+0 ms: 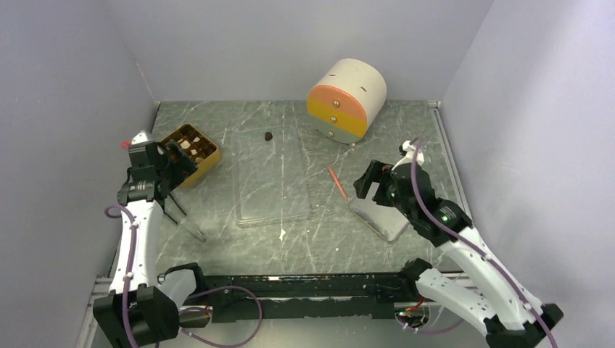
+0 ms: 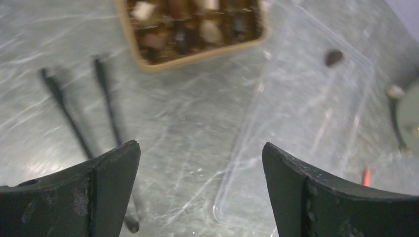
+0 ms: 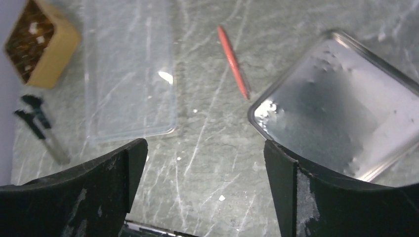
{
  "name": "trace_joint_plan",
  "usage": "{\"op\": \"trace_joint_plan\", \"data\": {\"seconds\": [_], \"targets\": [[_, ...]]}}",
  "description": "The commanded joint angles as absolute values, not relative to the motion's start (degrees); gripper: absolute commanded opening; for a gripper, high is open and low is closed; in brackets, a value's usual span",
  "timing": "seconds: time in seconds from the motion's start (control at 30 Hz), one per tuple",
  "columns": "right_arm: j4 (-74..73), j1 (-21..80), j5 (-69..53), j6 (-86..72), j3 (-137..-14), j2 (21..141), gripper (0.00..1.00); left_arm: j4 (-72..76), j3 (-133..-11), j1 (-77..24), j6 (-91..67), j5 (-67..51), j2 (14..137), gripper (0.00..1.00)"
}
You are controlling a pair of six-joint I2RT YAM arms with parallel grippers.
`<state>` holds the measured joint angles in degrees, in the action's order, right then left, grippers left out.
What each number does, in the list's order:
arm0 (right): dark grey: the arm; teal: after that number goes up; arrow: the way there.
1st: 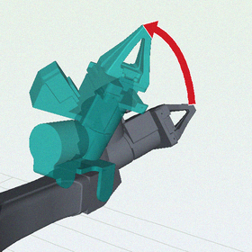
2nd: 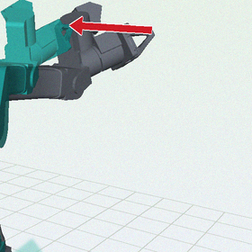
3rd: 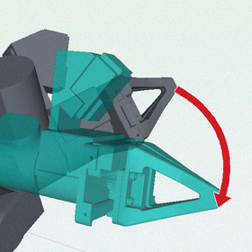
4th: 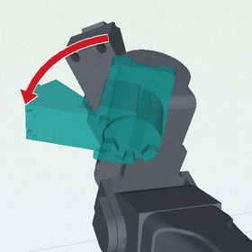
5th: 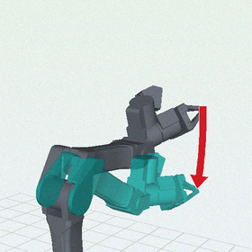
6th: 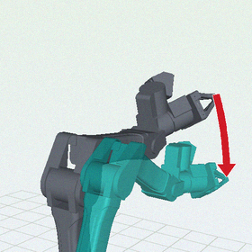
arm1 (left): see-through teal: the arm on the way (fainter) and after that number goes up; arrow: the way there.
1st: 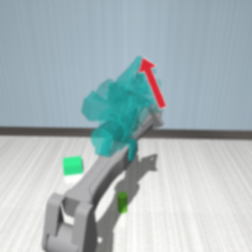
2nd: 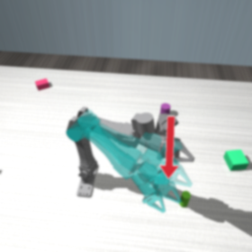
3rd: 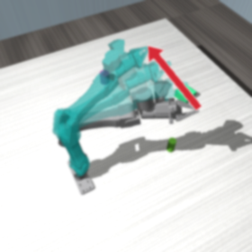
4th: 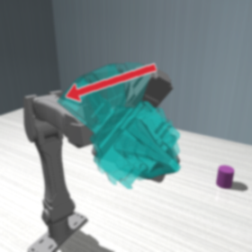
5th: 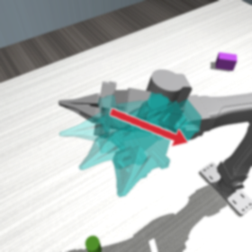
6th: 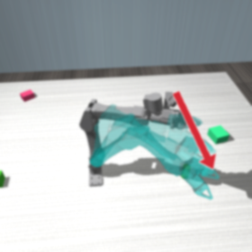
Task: Pack the chocolate
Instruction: Place the clamp at the center of the board, then pick up the box lid from the center of the board.
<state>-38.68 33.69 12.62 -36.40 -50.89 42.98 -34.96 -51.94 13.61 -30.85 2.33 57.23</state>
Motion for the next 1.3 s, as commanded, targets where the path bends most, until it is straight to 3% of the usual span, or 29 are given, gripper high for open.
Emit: {"op": "trace_joint_plan", "data": {"seconds": [0.0, 0.17, 0.27, 0.37, 0.57, 0.73, 0.93, 1.27], "targets": [[-38.81, 33.87, 21.34, -45.50, -52.56, 48.97, 0.87, -25.80, -52.59, 9.08, -24.35, -11.70, 58.47, 0.97], [-37.12, 33.84, 25.56, -53.13, -51.55, 57.06, 0.50, -19.06, -49.74, 0.86, -21.05, -20.80, 59.61, 0.97], [-40.45, 33.55, 30.72, -61.30, -52.03, 62.97, 0.37, -16.87, -48.10, -5.14, -17.54, -21.66, 58.71, 0.97], [-39.62, 32.74, 31.80, -63.54, -53.22, 69.09, 0.36, -17.92, -48.10, -7.93, -12.38, -19.24, 57.83, 0.97], [-34.65, 28.87, 26.70, -66.69, -56.19, 80.43, 0.36, -20.72, -47.67, -16.11, -10.96, -2.99, 57.39, 0.97], [-35.32, 26.70, 27.21, -71.13, -58.90, 88.08, 0.36, -24.31, -48.15, -20.87, -13.85, 17.47, 55.21, 0.97], [-34.76, 23.90, 24.07, -73.03, -60.51, 94.27, 0.34, -24.04, -47.66, -23.28, -13.68, 25.10, 53.25, 0.97], [-30.10, 23.16, 25.16, -73.23, -58.33, 96.71, 0.35, -24.03, -47.03, -24.17, -13.03, 27.52, 52.23, 0.97]]}}
